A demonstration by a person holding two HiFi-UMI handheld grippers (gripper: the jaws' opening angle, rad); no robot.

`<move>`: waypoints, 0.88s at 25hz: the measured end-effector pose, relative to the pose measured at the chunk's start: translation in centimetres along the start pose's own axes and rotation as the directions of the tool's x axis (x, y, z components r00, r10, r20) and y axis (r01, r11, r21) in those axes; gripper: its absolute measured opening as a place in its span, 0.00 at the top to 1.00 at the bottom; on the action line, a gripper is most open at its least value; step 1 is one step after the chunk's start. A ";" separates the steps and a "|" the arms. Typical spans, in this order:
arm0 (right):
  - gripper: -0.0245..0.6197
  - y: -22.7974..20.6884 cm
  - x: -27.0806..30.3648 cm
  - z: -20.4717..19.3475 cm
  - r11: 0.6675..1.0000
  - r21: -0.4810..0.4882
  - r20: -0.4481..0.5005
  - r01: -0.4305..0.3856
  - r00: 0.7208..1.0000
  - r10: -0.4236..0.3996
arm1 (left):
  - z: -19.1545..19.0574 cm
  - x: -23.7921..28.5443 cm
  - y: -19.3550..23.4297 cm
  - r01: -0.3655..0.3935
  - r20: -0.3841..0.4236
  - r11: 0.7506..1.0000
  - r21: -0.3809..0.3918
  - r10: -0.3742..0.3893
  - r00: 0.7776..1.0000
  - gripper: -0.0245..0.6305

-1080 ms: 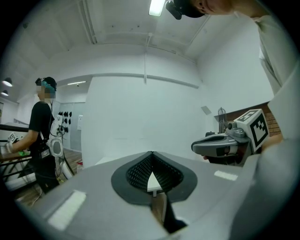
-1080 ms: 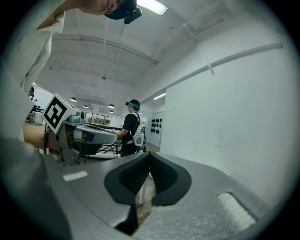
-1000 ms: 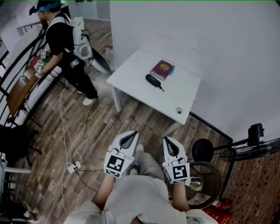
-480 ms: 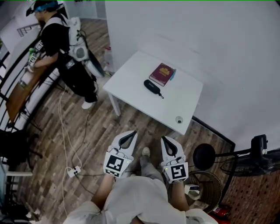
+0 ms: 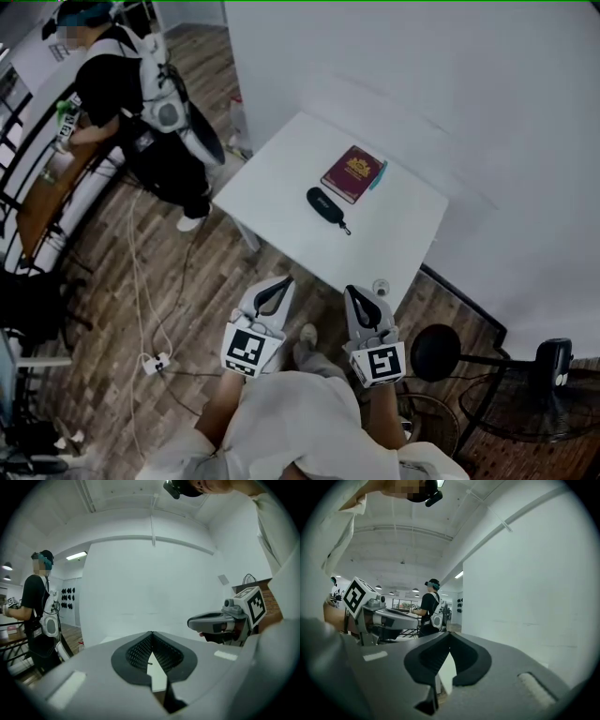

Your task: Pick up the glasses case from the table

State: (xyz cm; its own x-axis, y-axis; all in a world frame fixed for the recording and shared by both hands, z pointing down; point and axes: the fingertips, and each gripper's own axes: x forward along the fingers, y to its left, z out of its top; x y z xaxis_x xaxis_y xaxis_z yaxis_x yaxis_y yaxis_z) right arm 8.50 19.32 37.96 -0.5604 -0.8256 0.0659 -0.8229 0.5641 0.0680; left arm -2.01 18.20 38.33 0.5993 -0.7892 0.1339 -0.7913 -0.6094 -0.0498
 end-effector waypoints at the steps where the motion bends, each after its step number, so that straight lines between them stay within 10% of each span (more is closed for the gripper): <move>1: 0.95 -0.8 0.5 -0.1 1.000 0.006 -0.004 -0.007 1.000 0.007 | 0.2 0.8 0.3 -0.008 -0.004 1.000 -0.001 0.008 1.000 0.93; 22: 0.94 -9.1 8.7 -0.6 0.994 0.020 0.000 -0.110 0.994 0.110 | 1.6 10.9 4.4 -0.104 -0.020 0.995 0.005 0.104 0.994 0.93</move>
State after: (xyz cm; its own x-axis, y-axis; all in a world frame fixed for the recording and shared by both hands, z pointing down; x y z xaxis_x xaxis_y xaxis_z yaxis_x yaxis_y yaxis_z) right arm 11.19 7.00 38.53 -0.6477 -0.7584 0.0729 -0.7579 0.6511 0.0401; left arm 1.22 6.78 38.01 0.5113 -0.8465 0.1480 -0.8486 -0.5246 -0.0686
